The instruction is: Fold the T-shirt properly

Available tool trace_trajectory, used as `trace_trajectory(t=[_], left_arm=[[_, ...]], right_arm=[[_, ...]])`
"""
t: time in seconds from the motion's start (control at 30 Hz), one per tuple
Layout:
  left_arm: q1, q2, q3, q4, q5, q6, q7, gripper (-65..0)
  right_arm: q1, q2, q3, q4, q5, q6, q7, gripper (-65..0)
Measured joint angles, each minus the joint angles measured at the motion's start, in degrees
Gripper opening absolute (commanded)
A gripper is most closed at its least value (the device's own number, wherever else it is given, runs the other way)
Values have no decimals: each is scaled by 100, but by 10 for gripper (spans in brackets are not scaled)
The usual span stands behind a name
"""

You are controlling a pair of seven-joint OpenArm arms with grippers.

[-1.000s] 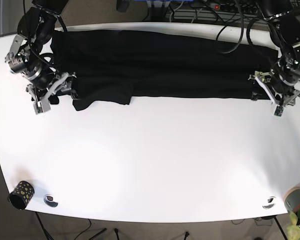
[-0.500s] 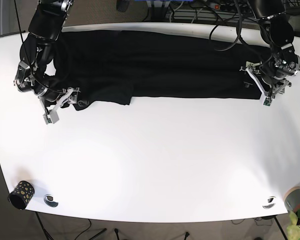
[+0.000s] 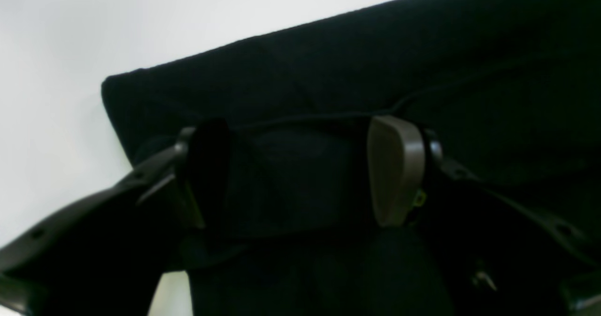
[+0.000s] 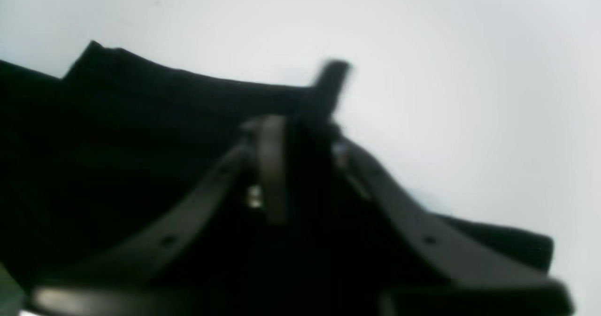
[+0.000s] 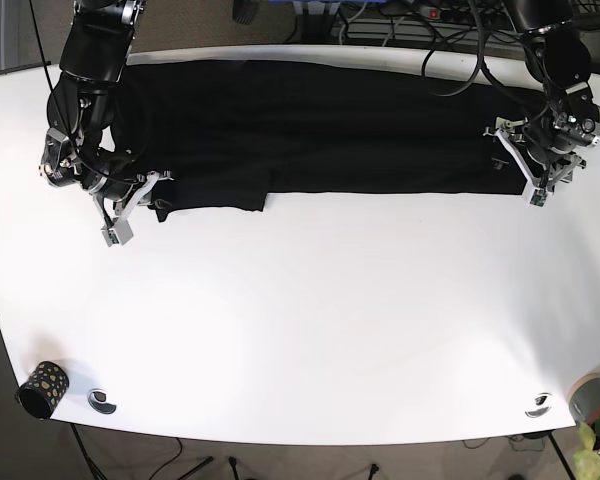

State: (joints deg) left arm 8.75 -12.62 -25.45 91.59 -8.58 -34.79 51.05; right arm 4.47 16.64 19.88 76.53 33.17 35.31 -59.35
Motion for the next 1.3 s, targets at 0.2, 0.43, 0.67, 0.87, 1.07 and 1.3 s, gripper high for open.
trace_trajectory(t=[0.2,0.43,0.67,0.87,1.07,1.3], left_arm=[[-20,-15,-13,-166,-76,0,-81,-229],[-68,-59,-33,-393,-192,-24,-157,-229],[-66,-125,-26,-457,-238,-28,-201,-229],[-35,-129,-26,-468,-210,-44,-402,-229],[-33,-136,-9,-472,-197,-42,-417,-229],[-35,-142,-11,-474,-203,-44,-424,-229]], right_arm=[[-267,-50,-7,1163,94,26,-22,-545],[-841,-39,79,1906,109,28,-74,-534],[-1399,-186,828,2590,13,28,-199,-526],[-1423,-299,831,2583,33,68,-234,-369],[-920,-267,828,2039,15,50,-236,-117],[-205,-92,415,1062,35,52,-214,-176]])
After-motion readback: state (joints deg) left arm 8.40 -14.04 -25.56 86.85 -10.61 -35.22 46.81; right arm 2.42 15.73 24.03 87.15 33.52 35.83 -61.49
